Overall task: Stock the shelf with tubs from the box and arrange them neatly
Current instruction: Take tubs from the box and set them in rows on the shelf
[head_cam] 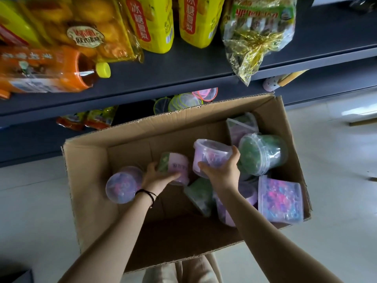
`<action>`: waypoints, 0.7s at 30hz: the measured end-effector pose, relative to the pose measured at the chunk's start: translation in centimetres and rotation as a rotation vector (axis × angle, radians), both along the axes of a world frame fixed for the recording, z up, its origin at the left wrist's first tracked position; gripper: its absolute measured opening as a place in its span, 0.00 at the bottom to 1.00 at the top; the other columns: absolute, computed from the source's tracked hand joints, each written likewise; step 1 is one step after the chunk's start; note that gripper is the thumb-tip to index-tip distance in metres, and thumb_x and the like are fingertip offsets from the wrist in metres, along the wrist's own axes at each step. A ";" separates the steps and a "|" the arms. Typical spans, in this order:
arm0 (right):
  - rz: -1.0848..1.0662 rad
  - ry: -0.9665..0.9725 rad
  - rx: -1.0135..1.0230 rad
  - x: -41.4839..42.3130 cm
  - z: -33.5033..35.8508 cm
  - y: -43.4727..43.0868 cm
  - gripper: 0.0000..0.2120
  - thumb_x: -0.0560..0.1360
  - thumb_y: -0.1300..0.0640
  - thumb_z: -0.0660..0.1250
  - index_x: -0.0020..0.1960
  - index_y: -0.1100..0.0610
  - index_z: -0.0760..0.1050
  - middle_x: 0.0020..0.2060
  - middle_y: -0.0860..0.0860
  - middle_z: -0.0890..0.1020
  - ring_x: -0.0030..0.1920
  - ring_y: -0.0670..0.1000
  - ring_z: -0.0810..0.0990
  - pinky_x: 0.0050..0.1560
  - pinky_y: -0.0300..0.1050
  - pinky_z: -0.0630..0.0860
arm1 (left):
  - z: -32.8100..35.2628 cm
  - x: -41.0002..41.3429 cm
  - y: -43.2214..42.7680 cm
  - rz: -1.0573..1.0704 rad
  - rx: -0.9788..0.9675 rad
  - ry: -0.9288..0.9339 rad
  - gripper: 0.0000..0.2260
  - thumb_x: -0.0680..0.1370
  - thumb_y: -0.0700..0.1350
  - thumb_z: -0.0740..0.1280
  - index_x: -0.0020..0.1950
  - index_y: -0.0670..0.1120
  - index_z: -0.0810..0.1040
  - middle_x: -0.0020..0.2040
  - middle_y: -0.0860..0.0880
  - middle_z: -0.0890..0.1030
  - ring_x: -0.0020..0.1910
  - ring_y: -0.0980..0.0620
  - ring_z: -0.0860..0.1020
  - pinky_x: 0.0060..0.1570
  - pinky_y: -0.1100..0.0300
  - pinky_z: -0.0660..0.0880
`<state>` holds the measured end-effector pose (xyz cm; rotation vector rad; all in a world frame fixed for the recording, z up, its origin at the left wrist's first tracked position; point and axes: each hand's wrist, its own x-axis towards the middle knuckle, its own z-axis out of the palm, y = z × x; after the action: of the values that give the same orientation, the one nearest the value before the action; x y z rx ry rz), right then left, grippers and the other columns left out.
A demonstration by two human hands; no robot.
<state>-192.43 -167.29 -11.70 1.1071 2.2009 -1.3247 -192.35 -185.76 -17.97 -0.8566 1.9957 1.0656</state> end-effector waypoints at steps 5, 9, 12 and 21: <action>0.049 -0.003 0.009 -0.3 0.1 0.2 0.50 0.65 0.52 0.78 0.77 0.46 0.50 0.66 0.55 0.72 0.64 0.57 0.73 0.54 0.44 0.70 | 0.2 -2.6 -2.2 -0.460 0.013 0.024 0.50 0.50 0.66 0.79 0.67 0.48 0.70 0.60 0.49 0.76 0.61 0.47 0.75 0.59 0.50 0.73; 0.107 0.008 0.026 -0.6 -0.1 0.7 0.51 0.64 0.53 0.79 0.76 0.45 0.51 0.64 0.55 0.73 0.61 0.56 0.74 0.52 0.43 0.69 | 0.5 -4.7 -2.4 -0.887 0.010 0.153 0.42 0.64 0.46 0.79 0.75 0.47 0.64 0.74 0.45 0.58 0.71 0.46 0.62 0.66 0.58 0.66; 0.159 0.012 0.069 -1.0 -0.4 0.8 0.51 0.63 0.53 0.79 0.76 0.46 0.52 0.62 0.54 0.74 0.59 0.55 0.74 0.52 0.43 0.69 | 0.9 -4.6 -2.7 -0.871 0.033 0.360 0.40 0.67 0.37 0.76 0.75 0.50 0.63 0.76 0.48 0.56 0.72 0.47 0.62 0.65 0.61 0.65; 0.205 -0.007 0.036 -2.4 -1.5 -0.3 0.50 0.64 0.54 0.78 0.77 0.47 0.51 0.63 0.54 0.73 0.53 0.50 0.71 0.51 0.40 0.66 | 0.7 1.0 2.1 0.279 0.020 0.179 0.48 0.64 0.67 0.71 0.75 0.43 0.57 0.70 0.42 0.69 0.68 0.44 0.69 0.64 0.58 0.66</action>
<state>-194.78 -167.56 -13.15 0.8688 2.2712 -1.1971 -191.33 -183.61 -17.28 -1.0858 2.0472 1.3584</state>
